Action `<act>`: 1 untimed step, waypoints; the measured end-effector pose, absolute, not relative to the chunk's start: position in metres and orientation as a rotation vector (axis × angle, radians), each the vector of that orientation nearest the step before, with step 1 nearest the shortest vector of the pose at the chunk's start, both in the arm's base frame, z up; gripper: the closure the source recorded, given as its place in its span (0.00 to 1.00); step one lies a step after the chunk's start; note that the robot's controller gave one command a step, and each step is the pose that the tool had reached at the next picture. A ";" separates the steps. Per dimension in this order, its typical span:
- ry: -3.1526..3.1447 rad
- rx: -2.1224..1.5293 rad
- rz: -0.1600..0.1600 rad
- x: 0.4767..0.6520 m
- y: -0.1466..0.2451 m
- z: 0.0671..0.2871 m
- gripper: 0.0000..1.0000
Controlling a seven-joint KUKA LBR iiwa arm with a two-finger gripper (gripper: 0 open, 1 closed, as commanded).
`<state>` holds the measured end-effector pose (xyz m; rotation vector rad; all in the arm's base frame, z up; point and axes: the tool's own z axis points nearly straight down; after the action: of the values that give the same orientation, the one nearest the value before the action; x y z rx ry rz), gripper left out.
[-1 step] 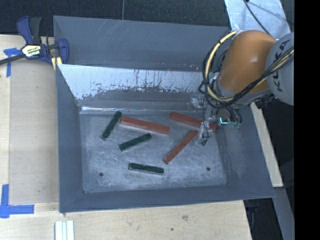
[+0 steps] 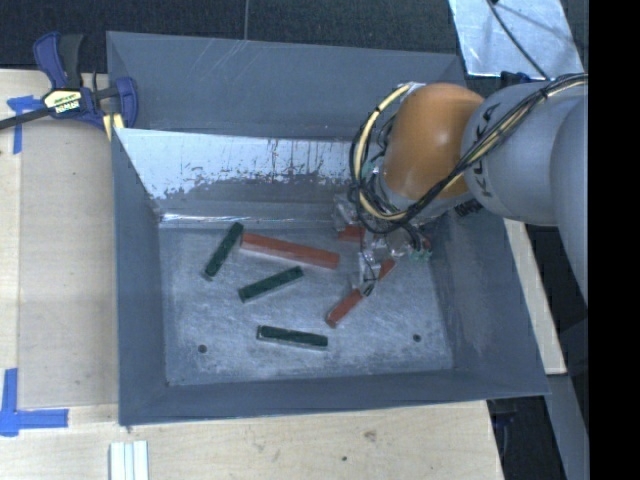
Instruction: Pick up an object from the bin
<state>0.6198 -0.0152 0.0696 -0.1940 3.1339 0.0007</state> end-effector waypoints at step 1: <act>3.131 -0.228 0.003 0.576 0.032 0.071 0.00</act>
Offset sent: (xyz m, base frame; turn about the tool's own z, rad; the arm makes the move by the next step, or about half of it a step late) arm -0.0437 0.0438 0.0004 -0.0170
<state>0.5760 0.0318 0.0715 -0.2277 3.1306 0.0034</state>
